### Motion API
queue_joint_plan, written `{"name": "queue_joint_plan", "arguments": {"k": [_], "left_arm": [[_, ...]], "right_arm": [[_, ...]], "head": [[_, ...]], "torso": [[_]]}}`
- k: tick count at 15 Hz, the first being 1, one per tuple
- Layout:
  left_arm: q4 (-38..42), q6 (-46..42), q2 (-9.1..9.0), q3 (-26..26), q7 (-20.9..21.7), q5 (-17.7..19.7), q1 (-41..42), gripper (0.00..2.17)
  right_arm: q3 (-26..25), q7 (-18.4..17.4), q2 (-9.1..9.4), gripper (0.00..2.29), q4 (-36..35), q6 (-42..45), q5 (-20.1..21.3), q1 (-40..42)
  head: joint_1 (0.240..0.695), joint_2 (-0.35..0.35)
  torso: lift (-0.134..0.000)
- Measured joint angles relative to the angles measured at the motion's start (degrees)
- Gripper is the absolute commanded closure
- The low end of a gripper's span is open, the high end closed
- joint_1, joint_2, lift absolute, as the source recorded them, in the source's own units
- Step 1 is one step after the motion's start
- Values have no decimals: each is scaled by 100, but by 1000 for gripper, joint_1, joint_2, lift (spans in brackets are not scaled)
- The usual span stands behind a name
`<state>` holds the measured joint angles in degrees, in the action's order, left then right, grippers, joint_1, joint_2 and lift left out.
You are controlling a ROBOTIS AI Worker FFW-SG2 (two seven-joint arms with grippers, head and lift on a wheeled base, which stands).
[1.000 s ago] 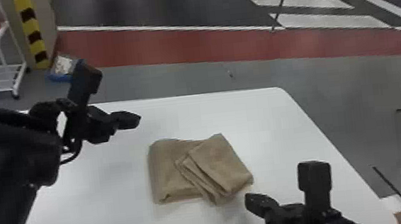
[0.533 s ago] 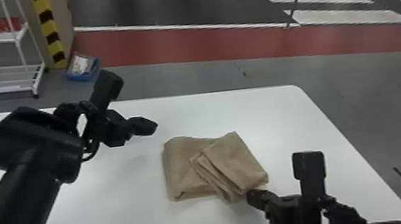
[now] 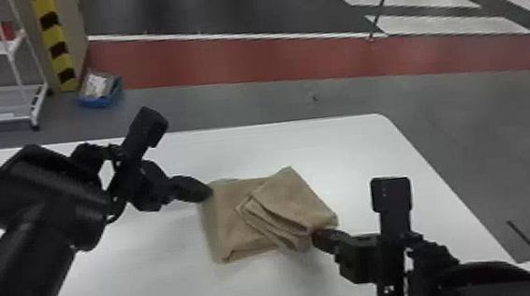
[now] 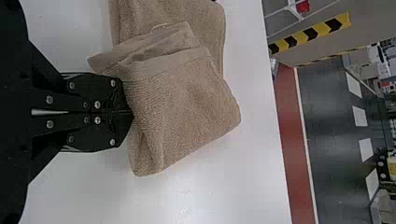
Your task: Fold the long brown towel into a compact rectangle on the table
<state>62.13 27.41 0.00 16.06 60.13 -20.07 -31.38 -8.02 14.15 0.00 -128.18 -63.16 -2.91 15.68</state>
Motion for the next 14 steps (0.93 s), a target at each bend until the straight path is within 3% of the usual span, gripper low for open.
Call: {"name": "queue_joint_plan", "arguments": {"k": [8,14], "left_arm": [[42,19,0,-34,985,-180,69,2142],[662,223,0,-60,1743,-111,343,2142]], "right_arm": [[-105,0,0,1953,692,-110,3,-695],[-112,0,0,1953,1623,-75,78,-1398]], "head": [[695,-270],[695,-286]], "torso": [[-125],[-125]]}}
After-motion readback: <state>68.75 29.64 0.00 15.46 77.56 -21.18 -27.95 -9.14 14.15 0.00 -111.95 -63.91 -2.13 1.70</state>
